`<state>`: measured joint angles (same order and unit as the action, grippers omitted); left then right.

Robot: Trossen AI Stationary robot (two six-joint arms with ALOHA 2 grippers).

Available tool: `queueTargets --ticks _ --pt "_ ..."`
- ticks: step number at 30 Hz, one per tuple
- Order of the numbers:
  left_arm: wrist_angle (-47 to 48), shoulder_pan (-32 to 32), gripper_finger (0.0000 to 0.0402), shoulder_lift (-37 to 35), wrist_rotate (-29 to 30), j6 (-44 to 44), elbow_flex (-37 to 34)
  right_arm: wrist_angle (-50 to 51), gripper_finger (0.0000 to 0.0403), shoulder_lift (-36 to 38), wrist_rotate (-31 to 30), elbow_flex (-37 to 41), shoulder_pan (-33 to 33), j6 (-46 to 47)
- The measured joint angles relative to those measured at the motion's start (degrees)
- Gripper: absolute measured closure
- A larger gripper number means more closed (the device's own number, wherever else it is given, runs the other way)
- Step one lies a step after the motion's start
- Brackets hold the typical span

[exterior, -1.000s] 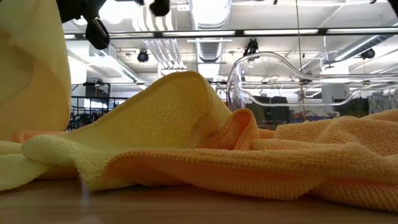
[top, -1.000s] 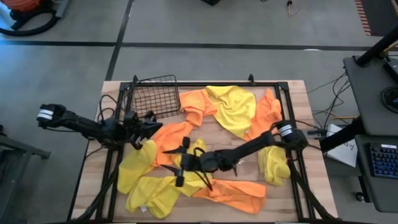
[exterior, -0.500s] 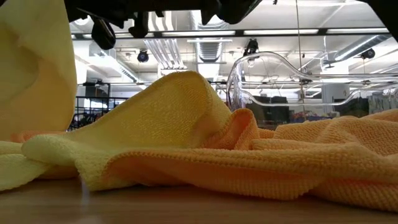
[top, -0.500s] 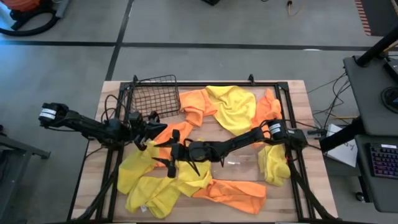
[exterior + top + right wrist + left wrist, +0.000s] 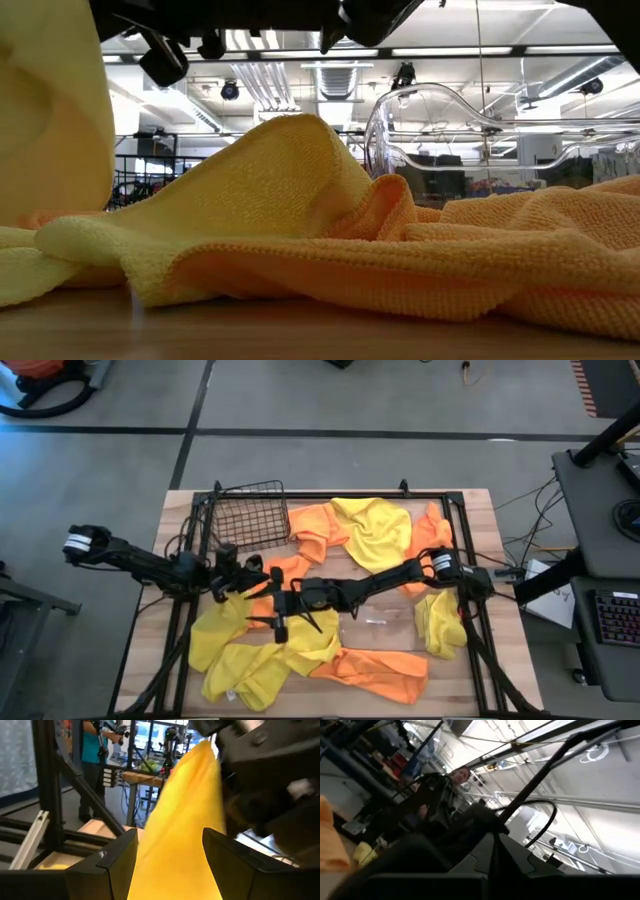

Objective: Sort microfiber towel by color & place in baskets
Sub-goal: Put the yellow towel into the transparent bin

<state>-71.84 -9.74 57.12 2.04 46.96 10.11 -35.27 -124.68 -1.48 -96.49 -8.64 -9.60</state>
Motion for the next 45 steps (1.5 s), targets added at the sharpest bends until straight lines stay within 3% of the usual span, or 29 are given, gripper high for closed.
queueTargets --ticks 3,9,18,25,35,38,45 --pt "0.1 0.0 0.0394 1.0 1.3 2.1 -0.1 1.5 0.0184 0.0 4.4 0.0 1.3 -0.7" --pt "-0.2 0.0 0.0394 0.5 4.6 6.4 -0.9 0.8 0.0184 -0.3 7.0 0.8 1.7 -2.4" --pt "-0.5 0.0 0.0394 -1.1 7.4 13.7 -3.9 -8.2 0.0184 -5.5 5.0 1.1 1.8 -4.8" --pt "-1.9 0.0 0.0394 -2.8 2.7 17.2 -5.9 -13.3 0.0184 -7.3 6.5 1.1 1.7 -4.5" --pt "-2.5 0.0 0.0394 -5.8 1.2 16.8 -6.1 -13.7 0.0184 -7.1 7.2 1.1 1.3 -7.7" --pt "-3.4 0.0 0.0394 -6.9 -2.2 17.3 -6.2 -11.7 0.0184 -5.8 9.9 1.2 1.0 -7.2" --pt "-9.6 0.0 0.0394 -9.7 -7.6 8.3 -3.9 -8.4 0.0184 -2.4 10.4 1.1 0.0 -9.3"
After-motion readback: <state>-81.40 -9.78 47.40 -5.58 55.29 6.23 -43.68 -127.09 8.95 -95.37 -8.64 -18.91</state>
